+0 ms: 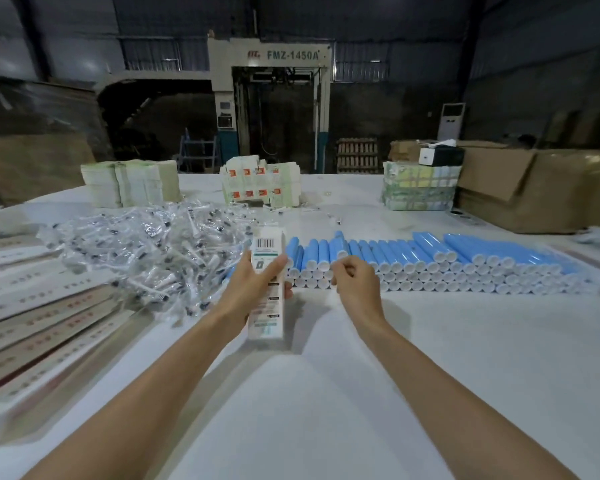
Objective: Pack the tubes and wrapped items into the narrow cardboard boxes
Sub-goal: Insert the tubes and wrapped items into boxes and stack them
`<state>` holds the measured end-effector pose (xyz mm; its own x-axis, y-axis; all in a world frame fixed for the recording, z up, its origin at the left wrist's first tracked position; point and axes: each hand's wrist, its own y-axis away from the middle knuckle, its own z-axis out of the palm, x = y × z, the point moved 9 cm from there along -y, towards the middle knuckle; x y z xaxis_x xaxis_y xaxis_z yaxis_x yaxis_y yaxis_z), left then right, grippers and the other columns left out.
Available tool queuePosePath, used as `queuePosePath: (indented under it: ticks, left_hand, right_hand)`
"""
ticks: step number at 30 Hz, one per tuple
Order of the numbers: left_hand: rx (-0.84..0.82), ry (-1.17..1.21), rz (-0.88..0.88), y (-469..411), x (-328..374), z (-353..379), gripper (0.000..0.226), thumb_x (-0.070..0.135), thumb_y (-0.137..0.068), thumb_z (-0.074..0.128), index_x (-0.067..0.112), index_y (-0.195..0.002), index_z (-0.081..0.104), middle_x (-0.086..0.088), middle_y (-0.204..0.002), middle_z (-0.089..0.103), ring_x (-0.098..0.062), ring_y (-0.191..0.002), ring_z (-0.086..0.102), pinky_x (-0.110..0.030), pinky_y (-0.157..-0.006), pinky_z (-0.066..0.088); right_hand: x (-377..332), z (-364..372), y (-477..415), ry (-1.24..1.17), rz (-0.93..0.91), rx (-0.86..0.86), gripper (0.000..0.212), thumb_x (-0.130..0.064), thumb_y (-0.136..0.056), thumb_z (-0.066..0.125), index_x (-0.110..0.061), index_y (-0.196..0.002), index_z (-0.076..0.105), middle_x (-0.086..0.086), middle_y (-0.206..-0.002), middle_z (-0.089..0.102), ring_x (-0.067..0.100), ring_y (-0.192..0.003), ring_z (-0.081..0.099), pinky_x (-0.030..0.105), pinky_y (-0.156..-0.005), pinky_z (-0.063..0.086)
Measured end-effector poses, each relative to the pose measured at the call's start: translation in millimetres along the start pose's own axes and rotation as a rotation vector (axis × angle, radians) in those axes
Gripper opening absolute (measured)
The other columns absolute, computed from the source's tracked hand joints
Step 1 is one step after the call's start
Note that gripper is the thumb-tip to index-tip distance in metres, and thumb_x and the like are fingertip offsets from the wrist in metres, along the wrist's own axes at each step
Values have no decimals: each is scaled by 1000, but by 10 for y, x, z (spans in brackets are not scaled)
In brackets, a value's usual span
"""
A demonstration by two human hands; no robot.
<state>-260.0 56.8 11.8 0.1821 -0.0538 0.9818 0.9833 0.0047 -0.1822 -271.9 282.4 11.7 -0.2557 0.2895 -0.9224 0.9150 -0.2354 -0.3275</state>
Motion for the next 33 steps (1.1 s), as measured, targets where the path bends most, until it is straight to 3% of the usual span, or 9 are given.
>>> queuePosePath:
  ticks: [3,7,11,15,19,24,28,30,33]
  left_hand:
    - [18,149,-117,1,-89,-72,24,39,-110,56,21,-125,61,-13,-94,80,-28,-82,79,-42,-73,67]
    - [92,303,-167,-16,-123,-140,24,20,-106,43,18,-121,61,-15,-92,80,-30,-83,80,-44,-73,67]
    - [110,178,-109,-42,-92,-168,16,16,-108,50,17,-115,65,-11,-102,76,-30,-101,70,-57,-97,60]
    - [72,100,-28,-44,-4,-141,14,15,-107,62,16,-112,75,1,-98,83,-13,-89,78,-37,-81,64]
    - [54,92,2,-30,39,-135,21,15,-103,71,12,-124,72,-4,-108,83,-23,-103,80,-31,-77,65]
    - [-24,147,69,58,123,-59,78,18,-97,80,41,-152,30,-9,-114,82,-25,-107,79,-35,-79,66]
    - [-106,70,200,169,329,24,91,26,-94,85,62,-151,24,-10,-116,81,-26,-110,78,-33,-80,65]
    - [-141,-34,291,224,444,101,89,29,-95,84,61,-153,25,-5,-114,82,-23,-107,78,-31,-81,64]
    - [-166,-198,423,307,601,211,82,31,-97,81,55,-157,31,3,-115,81,-24,-105,78,-36,-88,64]
  right_hand:
    - [-78,-222,-337,141,17,116,15,-26,-102,53,-18,-94,63,-4,-86,69,23,-84,67,38,-73,51]
    - [-150,-206,-797,415,22,105,16,-28,-104,49,-16,-102,59,3,-98,67,29,-92,63,35,-70,43]
    - [-170,-24,-1113,637,13,-2,35,-40,-107,47,-7,-108,61,14,-119,66,34,-109,62,37,-79,42]
    - [-68,165,-1219,790,58,-161,42,-44,-103,52,-8,-122,60,15,-127,63,35,-115,60,36,-80,41]
    - [-63,237,-1242,817,43,-158,28,-34,-101,59,-9,-115,57,13,-121,62,33,-100,58,35,-75,39]
    - [-167,56,-1182,606,34,-10,28,-32,-103,57,-7,-90,54,10,-92,57,33,-86,58,34,-66,38]
    - [-259,-234,-927,115,23,71,47,-33,-106,54,-19,-65,35,-13,-49,30,15,-54,59,29,-50,27]
    - [-318,-384,-723,-86,-9,66,41,-35,-106,56,-15,-71,47,-11,-49,41,10,-52,56,20,-49,39]
    - [-417,-523,-450,-412,-62,9,35,-36,-106,59,-3,-114,62,1,-83,76,10,-78,72,22,-73,57]
